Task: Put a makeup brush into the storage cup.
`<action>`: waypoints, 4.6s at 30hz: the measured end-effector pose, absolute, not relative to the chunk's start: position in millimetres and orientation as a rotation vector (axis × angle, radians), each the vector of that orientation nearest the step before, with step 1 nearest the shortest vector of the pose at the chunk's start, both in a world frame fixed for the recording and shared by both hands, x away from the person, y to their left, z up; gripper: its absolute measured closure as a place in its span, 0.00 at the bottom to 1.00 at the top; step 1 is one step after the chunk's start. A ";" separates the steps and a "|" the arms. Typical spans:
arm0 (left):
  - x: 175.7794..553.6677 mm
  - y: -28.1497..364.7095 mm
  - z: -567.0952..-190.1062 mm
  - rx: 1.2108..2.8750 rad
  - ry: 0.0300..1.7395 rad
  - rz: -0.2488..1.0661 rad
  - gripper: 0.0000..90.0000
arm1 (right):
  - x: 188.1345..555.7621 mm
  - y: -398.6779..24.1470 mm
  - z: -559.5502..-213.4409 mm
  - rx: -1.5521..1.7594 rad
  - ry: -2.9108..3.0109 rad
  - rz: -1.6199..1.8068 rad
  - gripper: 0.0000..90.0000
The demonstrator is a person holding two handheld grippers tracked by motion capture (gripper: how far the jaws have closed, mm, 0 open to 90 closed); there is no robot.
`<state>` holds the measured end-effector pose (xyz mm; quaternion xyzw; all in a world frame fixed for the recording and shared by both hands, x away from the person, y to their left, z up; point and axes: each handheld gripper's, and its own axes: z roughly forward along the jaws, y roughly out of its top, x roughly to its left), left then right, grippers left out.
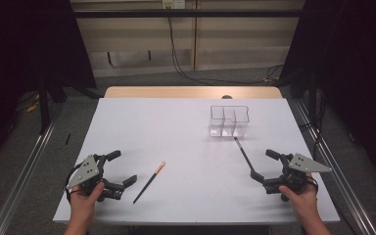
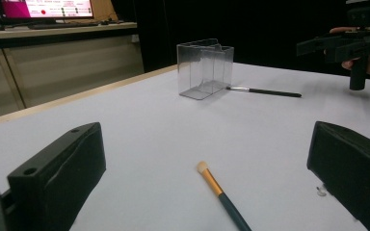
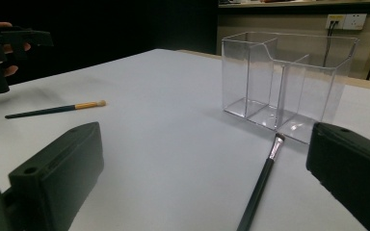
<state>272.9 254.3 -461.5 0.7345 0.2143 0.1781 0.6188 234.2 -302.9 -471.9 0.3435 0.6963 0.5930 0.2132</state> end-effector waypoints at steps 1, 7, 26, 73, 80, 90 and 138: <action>273.1 253.7 -461.8 1.687 0.496 0.409 0.00 | 234.0 -303.3 -472.0 0.950 1.932 1.646 0.00; 276.1 250.0 -462.5 1.697 0.493 0.405 0.00 | 232.1 -305.2 -471.2 0.959 1.924 1.652 0.00; 280.4 236.2 -466.9 1.754 0.557 0.341 0.00 | 236.1 -300.3 -470.6 0.947 1.922 1.666 0.00; 313.4 174.8 -440.8 2.485 0.852 -0.003 0.00 | 230.9 -301.6 -471.4 0.970 1.931 1.630 0.00; 313.9 170.2 -439.6 2.535 0.927 -0.049 0.00 | 230.1 -301.6 -470.7 0.968 1.929 1.624 0.00; 315.1 164.2 -437.5 2.593 0.952 -0.062 0.17 | 227.7 -304.7 -470.1 0.965 1.926 1.617 0.00; 308.9 131.8 -445.0 2.852 1.030 -0.025 0.93 | 222.0 -310.8 -468.3 0.976 1.923 1.572 0.00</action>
